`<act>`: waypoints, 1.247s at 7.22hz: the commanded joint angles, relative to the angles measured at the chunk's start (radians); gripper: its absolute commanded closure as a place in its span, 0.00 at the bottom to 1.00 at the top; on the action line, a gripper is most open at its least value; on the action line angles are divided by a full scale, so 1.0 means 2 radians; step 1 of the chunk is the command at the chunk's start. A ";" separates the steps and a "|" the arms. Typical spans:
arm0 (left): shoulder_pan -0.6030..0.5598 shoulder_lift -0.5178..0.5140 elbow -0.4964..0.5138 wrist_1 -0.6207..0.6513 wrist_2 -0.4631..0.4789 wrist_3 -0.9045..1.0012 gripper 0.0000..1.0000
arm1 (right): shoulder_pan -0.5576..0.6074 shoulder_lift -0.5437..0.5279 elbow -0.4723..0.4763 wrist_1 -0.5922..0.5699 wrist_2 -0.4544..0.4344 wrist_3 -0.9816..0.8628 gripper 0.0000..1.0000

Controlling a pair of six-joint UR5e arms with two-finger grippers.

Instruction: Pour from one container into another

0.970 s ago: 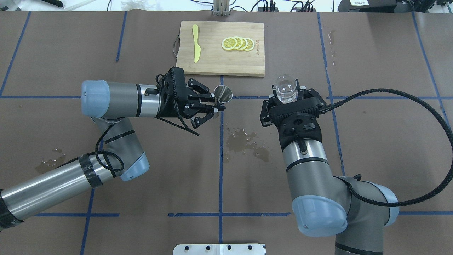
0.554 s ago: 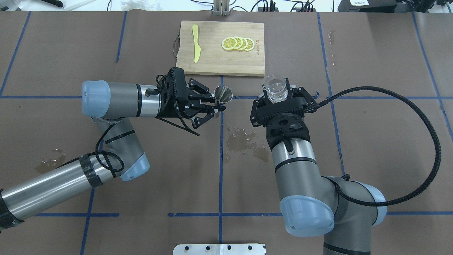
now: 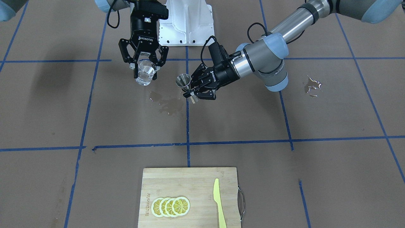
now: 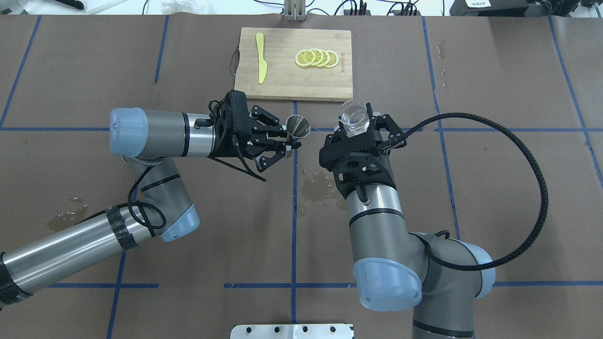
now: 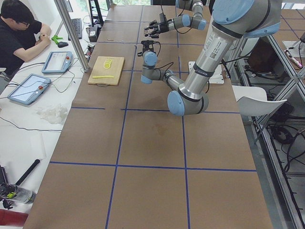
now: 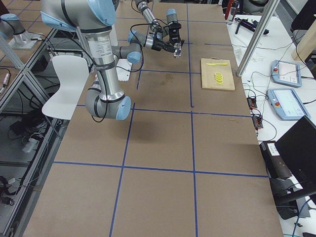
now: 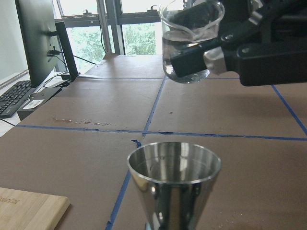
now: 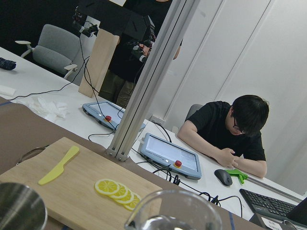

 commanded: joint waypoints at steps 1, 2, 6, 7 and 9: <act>0.002 0.000 0.000 0.000 0.005 0.000 1.00 | 0.001 0.037 -0.003 -0.078 -0.001 -0.002 1.00; 0.003 0.001 0.000 -0.001 0.009 0.000 1.00 | 0.001 0.038 -0.003 -0.083 -0.001 -0.002 1.00; 0.004 0.001 0.000 -0.001 0.010 0.000 1.00 | 0.000 0.041 -0.004 -0.092 -0.001 -0.038 1.00; 0.004 0.001 0.000 0.000 0.010 0.000 1.00 | 0.001 0.060 -0.004 -0.127 -0.001 -0.038 1.00; 0.004 0.001 0.000 -0.001 0.010 0.000 1.00 | 0.001 0.068 -0.011 -0.149 0.000 -0.038 1.00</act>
